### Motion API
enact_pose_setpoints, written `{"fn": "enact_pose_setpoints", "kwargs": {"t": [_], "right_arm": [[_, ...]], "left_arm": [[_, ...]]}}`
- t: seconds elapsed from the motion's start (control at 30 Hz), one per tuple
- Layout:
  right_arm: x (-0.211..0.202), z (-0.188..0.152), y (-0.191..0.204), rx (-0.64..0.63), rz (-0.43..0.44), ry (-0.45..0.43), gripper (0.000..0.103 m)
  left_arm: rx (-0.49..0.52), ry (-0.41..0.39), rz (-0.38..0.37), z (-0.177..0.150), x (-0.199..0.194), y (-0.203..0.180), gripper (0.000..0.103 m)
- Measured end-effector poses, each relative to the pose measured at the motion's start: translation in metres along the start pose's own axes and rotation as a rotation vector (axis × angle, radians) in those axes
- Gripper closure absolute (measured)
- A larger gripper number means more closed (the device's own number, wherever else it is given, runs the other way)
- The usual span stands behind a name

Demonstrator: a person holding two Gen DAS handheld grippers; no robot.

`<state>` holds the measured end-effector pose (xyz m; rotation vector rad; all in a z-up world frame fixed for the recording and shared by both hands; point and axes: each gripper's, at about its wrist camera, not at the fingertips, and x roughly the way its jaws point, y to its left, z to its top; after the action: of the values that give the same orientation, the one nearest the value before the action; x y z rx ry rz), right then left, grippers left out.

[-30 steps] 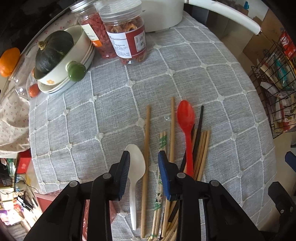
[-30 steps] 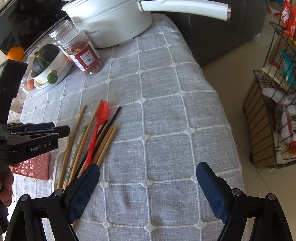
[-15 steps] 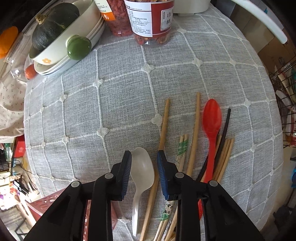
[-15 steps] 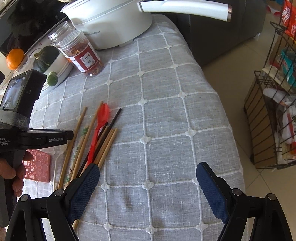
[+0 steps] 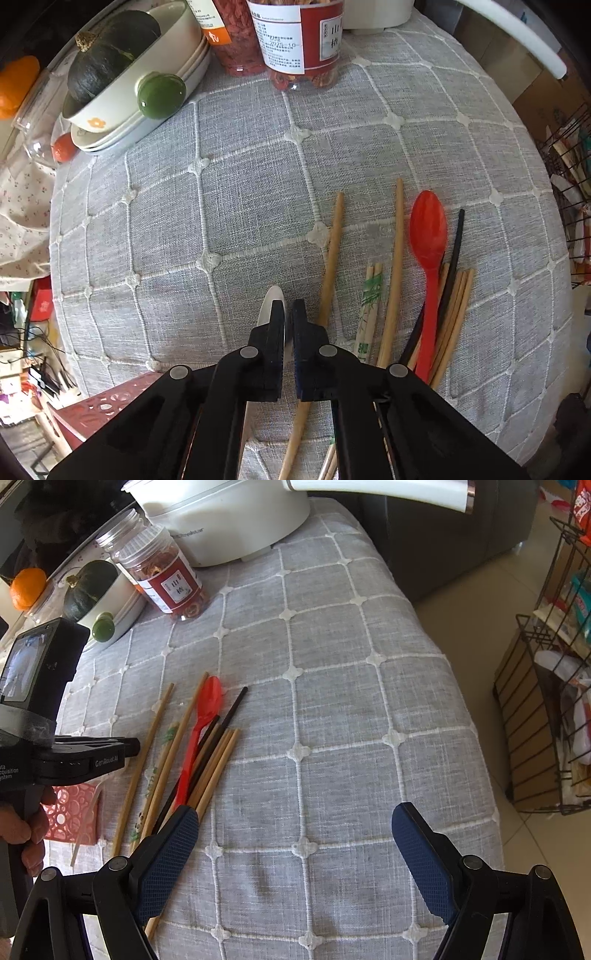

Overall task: Organize utensils
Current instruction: 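Lower the left tool onto the white spoon and close it, then grasp the red spoon with the right tool while the left tool lifts the white spoon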

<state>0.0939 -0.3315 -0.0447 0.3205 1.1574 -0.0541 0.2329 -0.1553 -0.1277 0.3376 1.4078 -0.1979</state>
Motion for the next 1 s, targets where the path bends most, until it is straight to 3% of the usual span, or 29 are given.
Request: {"fn": "enact_pose_setpoints", "kwargs": {"t": [0.13, 0.33, 0.43, 0.53, 0.67, 0.77, 1.0], "right_arm": [[0.001, 0.001, -0.001, -0.001, -0.004, -0.003, 0.014], [0.008, 0.009, 0.0, 0.024, 0.016, -0.014, 0.015], [0.014, 0.012, 0.01, 0.01, 0.041, -0.01, 0.019], [0.024, 0.019, 0.021, -0.01, 0.073, 0.007, 0.029], [0.041, 0.033, 0.03, 0.013, 0.133, 0.026, 0.04], [0.055, 0.043, 0.036, 0.011, 0.124, 0.031, 0.045], [0.083, 0.062, 0.053, -0.008, 0.111, 0.014, 0.057]], "left_arm": [[0.003, -0.1, -0.069, -0.012, -0.028, -0.003, 0.1], [-0.031, -0.301, -0.26, -0.052, -0.087, 0.007, 0.1], [-0.054, -0.404, -0.35, -0.075, -0.115, 0.024, 0.1], [-0.084, -0.504, -0.434, -0.094, -0.147, 0.042, 0.1], [-0.107, -0.626, -0.493, -0.12, -0.177, 0.072, 0.1], [-0.142, -0.728, -0.543, -0.136, -0.189, 0.097, 0.1], [-0.162, -0.859, -0.581, -0.142, -0.198, 0.119, 0.1]]}}
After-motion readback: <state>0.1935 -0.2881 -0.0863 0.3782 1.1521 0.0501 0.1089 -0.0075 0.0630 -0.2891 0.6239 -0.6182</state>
